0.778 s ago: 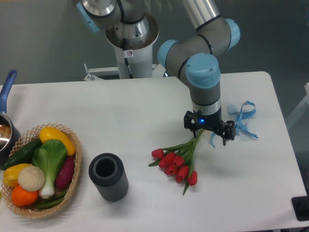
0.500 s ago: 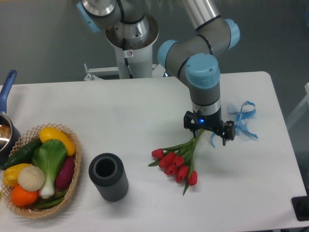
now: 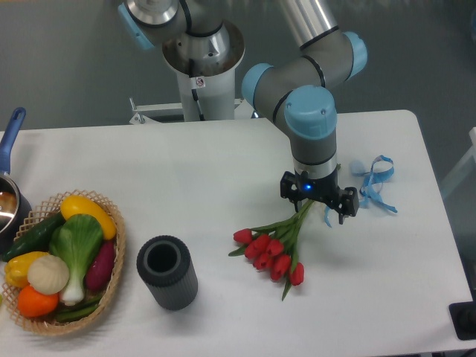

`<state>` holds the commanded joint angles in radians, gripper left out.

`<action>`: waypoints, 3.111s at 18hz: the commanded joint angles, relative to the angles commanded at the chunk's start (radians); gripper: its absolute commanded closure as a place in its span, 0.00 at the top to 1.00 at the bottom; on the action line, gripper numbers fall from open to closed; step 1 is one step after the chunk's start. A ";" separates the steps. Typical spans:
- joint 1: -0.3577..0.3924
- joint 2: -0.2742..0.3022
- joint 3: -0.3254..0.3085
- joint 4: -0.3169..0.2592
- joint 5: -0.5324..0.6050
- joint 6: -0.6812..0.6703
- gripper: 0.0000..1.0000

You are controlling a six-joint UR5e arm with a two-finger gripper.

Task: Pick up the flowers from the table
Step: 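Lower the gripper toward the red tulip stems, then close the gripper around the green tulip stems, then lift the gripped tulips up off the table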

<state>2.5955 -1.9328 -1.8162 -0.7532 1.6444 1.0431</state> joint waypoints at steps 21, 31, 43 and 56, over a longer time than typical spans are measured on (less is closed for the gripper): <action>-0.012 -0.098 0.000 -0.005 0.003 0.037 1.00; -0.011 -0.098 -0.011 -0.006 -0.005 0.063 0.00; -0.002 0.015 -0.002 -0.021 0.006 0.049 0.00; 0.023 0.051 0.182 -0.271 -0.002 -0.018 0.00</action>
<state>2.6185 -1.8822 -1.6339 -1.0244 1.6429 1.0247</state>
